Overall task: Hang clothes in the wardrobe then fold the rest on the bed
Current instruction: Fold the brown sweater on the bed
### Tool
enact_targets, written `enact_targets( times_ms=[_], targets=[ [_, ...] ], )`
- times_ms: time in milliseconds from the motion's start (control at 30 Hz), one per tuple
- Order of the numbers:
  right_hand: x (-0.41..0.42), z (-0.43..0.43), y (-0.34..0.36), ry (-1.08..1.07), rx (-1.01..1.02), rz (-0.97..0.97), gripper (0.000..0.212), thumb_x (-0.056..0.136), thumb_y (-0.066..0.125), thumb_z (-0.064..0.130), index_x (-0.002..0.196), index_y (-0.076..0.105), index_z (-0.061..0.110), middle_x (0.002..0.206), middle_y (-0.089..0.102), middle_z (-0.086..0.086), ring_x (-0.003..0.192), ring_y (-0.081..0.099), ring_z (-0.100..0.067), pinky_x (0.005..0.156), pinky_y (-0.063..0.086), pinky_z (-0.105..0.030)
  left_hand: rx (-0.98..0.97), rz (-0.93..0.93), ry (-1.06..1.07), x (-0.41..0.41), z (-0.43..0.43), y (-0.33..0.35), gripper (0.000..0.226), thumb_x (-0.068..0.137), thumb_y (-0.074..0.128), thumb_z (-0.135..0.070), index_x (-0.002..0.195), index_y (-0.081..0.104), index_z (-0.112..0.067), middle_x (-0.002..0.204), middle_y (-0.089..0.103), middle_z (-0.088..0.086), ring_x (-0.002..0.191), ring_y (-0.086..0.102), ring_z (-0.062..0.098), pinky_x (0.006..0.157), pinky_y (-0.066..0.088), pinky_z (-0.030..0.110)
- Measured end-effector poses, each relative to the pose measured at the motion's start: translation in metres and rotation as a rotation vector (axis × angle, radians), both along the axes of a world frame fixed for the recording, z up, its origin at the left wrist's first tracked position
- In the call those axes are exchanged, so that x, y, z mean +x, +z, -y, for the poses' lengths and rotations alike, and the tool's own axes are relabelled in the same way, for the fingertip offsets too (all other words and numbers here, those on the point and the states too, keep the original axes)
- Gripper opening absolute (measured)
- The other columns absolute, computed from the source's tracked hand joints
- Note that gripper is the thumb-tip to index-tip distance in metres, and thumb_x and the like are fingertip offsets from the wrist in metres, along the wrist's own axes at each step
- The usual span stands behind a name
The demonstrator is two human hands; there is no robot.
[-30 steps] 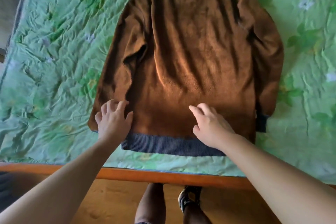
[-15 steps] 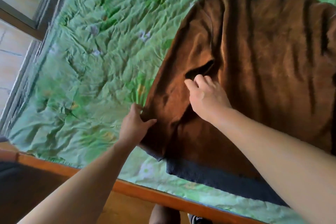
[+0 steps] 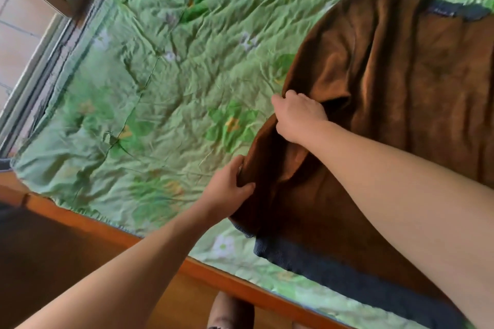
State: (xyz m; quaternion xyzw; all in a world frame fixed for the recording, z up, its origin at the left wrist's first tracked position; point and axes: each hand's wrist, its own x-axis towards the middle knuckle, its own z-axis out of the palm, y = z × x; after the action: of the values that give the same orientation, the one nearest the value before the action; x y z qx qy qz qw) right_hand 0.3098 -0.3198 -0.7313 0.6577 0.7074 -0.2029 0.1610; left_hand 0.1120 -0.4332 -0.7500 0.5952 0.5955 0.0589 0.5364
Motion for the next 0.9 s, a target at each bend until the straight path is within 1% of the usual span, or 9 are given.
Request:
enact_targets(
  times_ms=[133,233,400,500,600,667,767,833,900],
  targets=[
    [0.034,0.016,0.031,-0.057,0.129,-0.201,0.020,0.086,0.056,0.010,0.101,0.049,0.020,0.107,0.049,-0.001,0.108,0.049,-0.027,0.080,0.043,-0.041,0.149,0.030,-0.046,0.032,0.024,0.029,0.032,0.080,0.066,-0.025,0.109,0.052,-0.030,0.081,0.063,-0.007,0.072,0.061,0.012,0.066,0.048,0.032],
    [0.069,0.039,0.055,-0.110,0.190,-0.293,0.023,0.082,0.056,0.006,0.094,0.048,0.023,0.099,0.047,0.005,0.098,0.046,-0.022,0.075,0.042,-0.037,0.222,0.049,-0.105,0.071,0.046,0.053,0.035,0.081,0.063,-0.031,0.113,0.048,-0.032,0.086,0.063,-0.009,0.071,0.058,0.009,0.062,0.042,0.031],
    [0.152,0.109,0.062,-0.250,0.266,-0.355,0.032,0.083,0.060,0.004,0.094,0.044,0.029,0.103,0.046,0.009,0.094,0.045,-0.017,0.072,0.038,-0.032,0.336,0.015,-0.347,0.153,0.091,0.069,0.043,0.089,0.061,-0.036,0.128,0.049,-0.021,0.119,0.062,-0.001,0.104,0.059,0.020,0.084,0.049,0.036],
    [0.203,0.160,0.037,-0.410,0.104,-0.307,0.037,0.089,0.051,0.003,0.102,0.044,0.036,0.110,0.046,0.010,0.100,0.054,-0.021,0.075,0.042,-0.030,0.188,-0.079,-0.568,0.200,0.121,0.056,0.057,0.091,0.060,-0.038,0.142,0.041,-0.022,0.126,0.056,0.003,0.109,0.060,0.028,0.088,0.052,0.039],
    [0.228,0.197,0.011,-0.818,-0.117,-0.511,0.057,0.094,0.044,0.004,0.135,0.044,0.044,0.128,0.059,-0.002,0.111,0.061,-0.030,0.090,0.052,-0.034,0.006,-0.093,-0.704,0.228,0.136,0.038,0.058,0.093,0.063,-0.043,0.145,0.044,-0.023,0.127,0.057,0.002,0.113,0.058,0.022,0.092,0.046,0.027],
    [0.231,0.217,0.003,-1.125,-0.142,-0.691,0.053,0.096,0.053,0.019,0.140,0.038,0.043,0.123,0.063,-0.008,0.104,0.065,-0.031,0.092,0.058,-0.048,0.027,-0.024,-0.558,0.233,0.132,0.030,0.041,0.093,0.064,-0.038,0.130,0.060,-0.022,0.115,0.064,0.000,0.105,0.061,0.018,0.089,0.049,0.027],
    [0.227,0.242,-0.004,-1.253,-0.263,-0.816,0.054,0.084,0.070,0.048,0.131,0.048,0.032,0.123,0.063,-0.003,0.106,0.066,-0.025,0.092,0.059,-0.052,0.214,-0.001,-0.142,0.227,0.104,0.020,0.018,0.091,0.066,-0.022,0.109,0.071,-0.020,0.098,0.069,-0.004,0.087,0.061,0.000,0.080,0.047,0.016],
    [0.219,0.250,-0.008,-1.230,-0.340,-0.804,0.061,0.085,0.074,0.045,0.138,0.050,0.028,0.133,0.061,0.001,0.118,0.062,-0.024,0.102,0.053,-0.050,0.289,-0.053,0.064,0.220,0.073,0.016,0.017,0.089,0.066,-0.018,0.106,0.068,-0.022,0.097,0.064,-0.003,0.084,0.058,-0.003,0.077,0.040,0.006],
    [0.213,0.251,-0.014,-1.227,-0.375,-0.796,0.062,0.089,0.074,0.040,0.144,0.050,0.022,0.139,0.059,0.002,0.124,0.059,-0.025,0.107,0.049,-0.047,0.265,-0.076,0.177,0.218,0.037,0.011,0.021,0.090,0.064,-0.021,0.111,0.064,-0.025,0.105,0.059,-0.002,0.091,0.058,-0.001,0.084,0.042,0.011]
  ],
)
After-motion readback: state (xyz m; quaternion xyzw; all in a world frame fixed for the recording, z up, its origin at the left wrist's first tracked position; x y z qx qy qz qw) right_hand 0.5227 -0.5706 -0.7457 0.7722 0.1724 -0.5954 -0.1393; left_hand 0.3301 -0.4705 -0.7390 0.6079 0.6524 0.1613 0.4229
